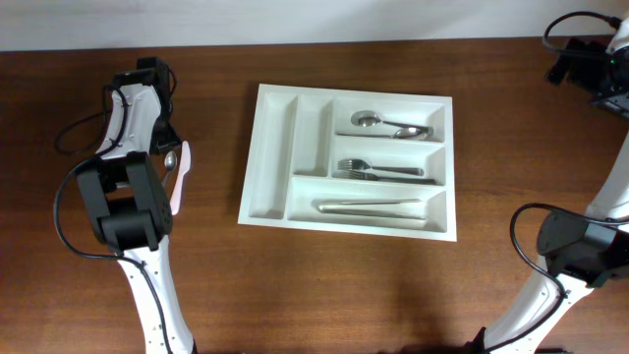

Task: Pack container
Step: 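Move the left gripper down onto the small metal spoon and grasp it, then carry the spoon into the tray's long left compartment and release it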

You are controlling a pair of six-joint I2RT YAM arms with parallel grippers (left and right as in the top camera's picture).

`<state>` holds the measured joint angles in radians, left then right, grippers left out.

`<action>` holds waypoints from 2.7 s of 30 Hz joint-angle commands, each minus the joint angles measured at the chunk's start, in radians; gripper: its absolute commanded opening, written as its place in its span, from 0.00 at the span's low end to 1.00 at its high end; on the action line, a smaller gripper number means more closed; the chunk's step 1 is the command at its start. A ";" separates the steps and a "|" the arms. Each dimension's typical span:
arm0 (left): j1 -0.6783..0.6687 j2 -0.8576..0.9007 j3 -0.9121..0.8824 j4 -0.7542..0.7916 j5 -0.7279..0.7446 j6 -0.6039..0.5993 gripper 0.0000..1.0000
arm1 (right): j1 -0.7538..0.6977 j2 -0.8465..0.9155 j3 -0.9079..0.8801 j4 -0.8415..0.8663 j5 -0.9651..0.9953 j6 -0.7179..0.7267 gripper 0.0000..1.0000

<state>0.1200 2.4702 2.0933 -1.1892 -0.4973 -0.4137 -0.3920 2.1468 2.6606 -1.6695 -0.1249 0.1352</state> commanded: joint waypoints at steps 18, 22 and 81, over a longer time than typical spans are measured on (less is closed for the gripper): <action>0.007 0.036 0.000 0.020 -0.050 0.018 0.19 | -0.001 0.006 -0.007 -0.011 -0.010 0.005 0.99; 0.007 0.041 0.000 0.031 -0.050 0.018 0.33 | -0.001 0.006 -0.007 -0.013 -0.010 0.005 0.99; -0.177 -0.128 0.349 -0.188 -0.112 0.071 0.02 | -0.001 0.006 -0.007 -0.014 -0.010 0.005 0.99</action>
<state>0.0124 2.4542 2.3894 -1.3773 -0.6136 -0.3622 -0.3920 2.1468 2.6606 -1.6836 -0.1253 0.1356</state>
